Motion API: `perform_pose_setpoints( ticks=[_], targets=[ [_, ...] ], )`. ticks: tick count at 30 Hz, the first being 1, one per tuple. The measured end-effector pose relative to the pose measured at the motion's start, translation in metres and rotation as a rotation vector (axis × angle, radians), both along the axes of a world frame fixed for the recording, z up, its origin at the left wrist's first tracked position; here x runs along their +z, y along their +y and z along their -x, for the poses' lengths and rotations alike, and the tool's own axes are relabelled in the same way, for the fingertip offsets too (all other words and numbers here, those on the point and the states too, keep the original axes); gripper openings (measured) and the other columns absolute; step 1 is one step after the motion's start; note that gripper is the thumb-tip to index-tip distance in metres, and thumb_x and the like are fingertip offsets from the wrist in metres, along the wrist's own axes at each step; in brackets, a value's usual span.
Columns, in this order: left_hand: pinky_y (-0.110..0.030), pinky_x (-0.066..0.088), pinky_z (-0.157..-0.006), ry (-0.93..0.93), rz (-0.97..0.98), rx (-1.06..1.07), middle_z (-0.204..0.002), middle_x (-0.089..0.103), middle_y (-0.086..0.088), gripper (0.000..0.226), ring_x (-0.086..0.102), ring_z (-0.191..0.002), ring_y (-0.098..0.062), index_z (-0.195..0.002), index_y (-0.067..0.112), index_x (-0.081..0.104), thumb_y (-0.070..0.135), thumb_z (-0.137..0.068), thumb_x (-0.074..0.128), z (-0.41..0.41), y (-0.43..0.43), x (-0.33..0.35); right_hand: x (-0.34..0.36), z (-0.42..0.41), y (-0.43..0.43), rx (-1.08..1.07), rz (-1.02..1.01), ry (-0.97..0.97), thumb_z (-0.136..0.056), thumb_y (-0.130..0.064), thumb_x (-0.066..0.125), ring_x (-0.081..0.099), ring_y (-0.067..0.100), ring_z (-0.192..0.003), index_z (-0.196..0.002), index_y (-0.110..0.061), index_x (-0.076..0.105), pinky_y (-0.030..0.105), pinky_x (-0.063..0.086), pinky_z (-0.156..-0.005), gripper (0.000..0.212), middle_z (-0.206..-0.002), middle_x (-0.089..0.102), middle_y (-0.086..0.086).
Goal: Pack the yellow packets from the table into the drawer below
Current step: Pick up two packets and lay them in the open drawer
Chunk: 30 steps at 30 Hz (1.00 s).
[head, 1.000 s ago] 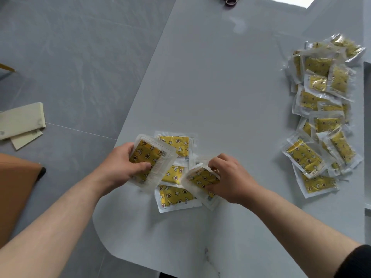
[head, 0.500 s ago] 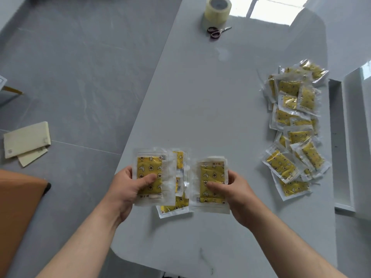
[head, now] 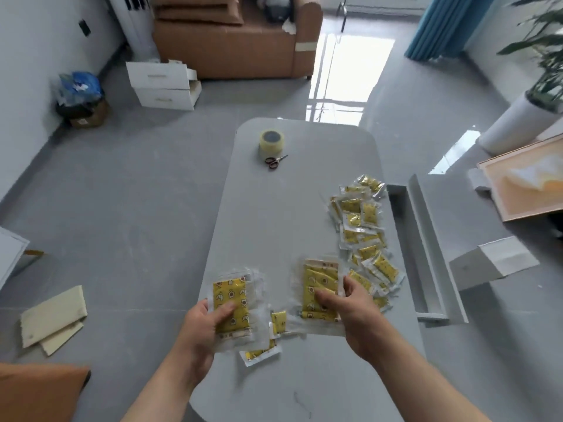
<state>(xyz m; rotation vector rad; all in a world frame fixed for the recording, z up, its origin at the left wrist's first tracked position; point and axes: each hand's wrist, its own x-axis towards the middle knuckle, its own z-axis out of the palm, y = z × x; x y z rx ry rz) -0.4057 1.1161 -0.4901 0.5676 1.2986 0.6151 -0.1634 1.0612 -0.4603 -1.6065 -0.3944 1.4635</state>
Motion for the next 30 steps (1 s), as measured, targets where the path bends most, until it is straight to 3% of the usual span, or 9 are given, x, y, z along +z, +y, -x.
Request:
perform_pose_setpoints(
  ticks=[6,11,20,22,27,30],
  targets=[
    [-0.041,0.060,-0.055,0.003,-0.102,-0.119,-0.084,0.074,-0.020,0.009,0.073,-0.067,-0.029,-0.094,-0.005,0.062,0.000,-0.087,0.061,-0.017,-0.033,0.088,0.095,-0.011,-0.065,-0.144,-0.037,0.014,-0.083,0.004,0.069,0.071,0.039,-0.091,-0.108,0.001,0.063,0.046,0.059,-0.076,0.026,-0.100,0.073,0.023],
    [-0.052,0.059,-0.069,-0.020,-0.195,-0.204,-0.088,0.072,-0.027,0.017,0.071,-0.073,-0.036,-0.098,-0.009,0.064,-0.003,-0.082,0.065,-0.052,-0.063,0.142,0.143,-0.027,-0.123,-0.247,-0.059,-0.005,-0.082,0.003,0.070,0.071,0.041,-0.092,-0.106,0.000,0.065,0.058,0.056,-0.083,0.025,-0.098,0.074,0.023],
    [-0.043,0.058,-0.051,-0.129,-0.220,-0.361,-0.084,0.071,-0.030,0.016,0.070,-0.063,-0.037,-0.096,-0.013,0.066,-0.007,-0.082,0.062,-0.146,-0.194,0.204,0.201,-0.087,-0.289,-0.487,-0.114,0.035,-0.080,0.009,0.067,0.072,0.039,-0.080,-0.102,0.006,0.066,0.048,0.060,-0.067,0.022,-0.089,0.074,0.023],
    [-0.043,0.058,-0.051,-0.135,-0.216,-0.381,-0.083,0.071,-0.029,0.017,0.071,-0.063,-0.036,-0.097,-0.014,0.065,-0.006,-0.082,0.062,-0.164,-0.230,0.213,0.207,-0.100,-0.334,-0.543,-0.119,0.060,-0.081,0.010,0.065,0.072,0.035,-0.071,-0.095,0.004,0.067,0.042,0.059,-0.061,0.015,-0.084,0.075,0.021],
    [-0.041,0.057,-0.047,-0.153,-0.210,-0.466,-0.075,0.071,-0.025,0.018,0.070,-0.058,-0.034,-0.098,-0.015,0.063,-0.007,-0.082,0.063,-0.205,-0.314,0.231,0.222,-0.128,-0.434,-0.665,-0.093,0.069,-0.078,0.009,0.066,0.072,0.036,-0.075,-0.105,0.005,0.067,0.042,0.058,-0.060,0.027,-0.092,0.074,0.023],
    [-0.046,0.058,-0.055,-0.166,-0.201,-0.542,-0.082,0.071,-0.028,0.024,0.070,-0.064,-0.038,-0.101,-0.014,0.063,-0.006,-0.079,0.066,-0.235,-0.349,0.243,0.235,-0.147,-0.478,-0.712,-0.097,0.037,-0.077,0.009,0.067,0.071,0.036,-0.076,-0.101,0.005,0.068,0.041,0.058,-0.058,0.024,-0.093,0.074,0.024]
  ],
)
